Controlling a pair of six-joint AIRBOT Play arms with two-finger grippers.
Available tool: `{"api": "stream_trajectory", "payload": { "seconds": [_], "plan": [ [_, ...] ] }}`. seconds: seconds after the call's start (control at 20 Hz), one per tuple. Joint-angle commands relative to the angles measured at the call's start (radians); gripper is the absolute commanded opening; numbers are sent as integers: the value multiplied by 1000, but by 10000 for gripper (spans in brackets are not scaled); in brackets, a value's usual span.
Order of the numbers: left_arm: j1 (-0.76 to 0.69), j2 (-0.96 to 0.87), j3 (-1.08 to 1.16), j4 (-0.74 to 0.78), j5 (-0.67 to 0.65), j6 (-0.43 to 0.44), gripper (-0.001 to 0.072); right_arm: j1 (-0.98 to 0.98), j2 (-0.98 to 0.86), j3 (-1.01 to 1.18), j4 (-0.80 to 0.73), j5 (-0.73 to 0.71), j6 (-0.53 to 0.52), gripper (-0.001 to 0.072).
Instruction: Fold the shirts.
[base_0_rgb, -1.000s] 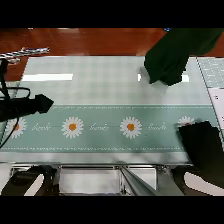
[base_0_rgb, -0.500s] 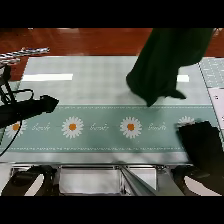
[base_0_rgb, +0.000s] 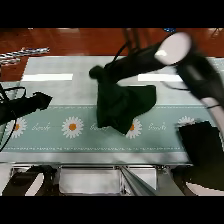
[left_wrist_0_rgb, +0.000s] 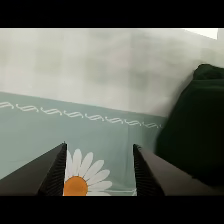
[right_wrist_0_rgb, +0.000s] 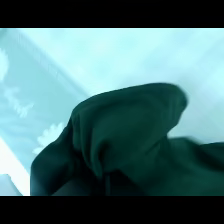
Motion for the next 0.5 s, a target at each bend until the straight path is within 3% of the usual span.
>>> {"api": "stream_trajectory", "payload": {
  "seconds": [0.0, 0.05, 0.1, 0.15, 0.3, 0.45],
  "plan": [
    [7, 0, 1, -5, -35, 0, 508, 100, -179, -66, 57, -113, 72, 25],
    [7, 0, 1, -5, -48, 0, 508, 100, -220, -66, 100, -127, 86, 57],
    [7, 0, 1, -5, -64, 0, 508, 94, -247, -66, 146, -132, 90, 261],
    [7, 0, 1, -5, -84, 0, 507, 81, -258, -61, 180, -128, 75, 413],
    [7, 0, 1, -4, -139, 22, 508, -51, -226, 29, 175, -6, 50, 409],
    [7, -19, -4, -41, -230, 18, 508, -320, -110, 108, 171, 129, 36, 408]
  ]
}}
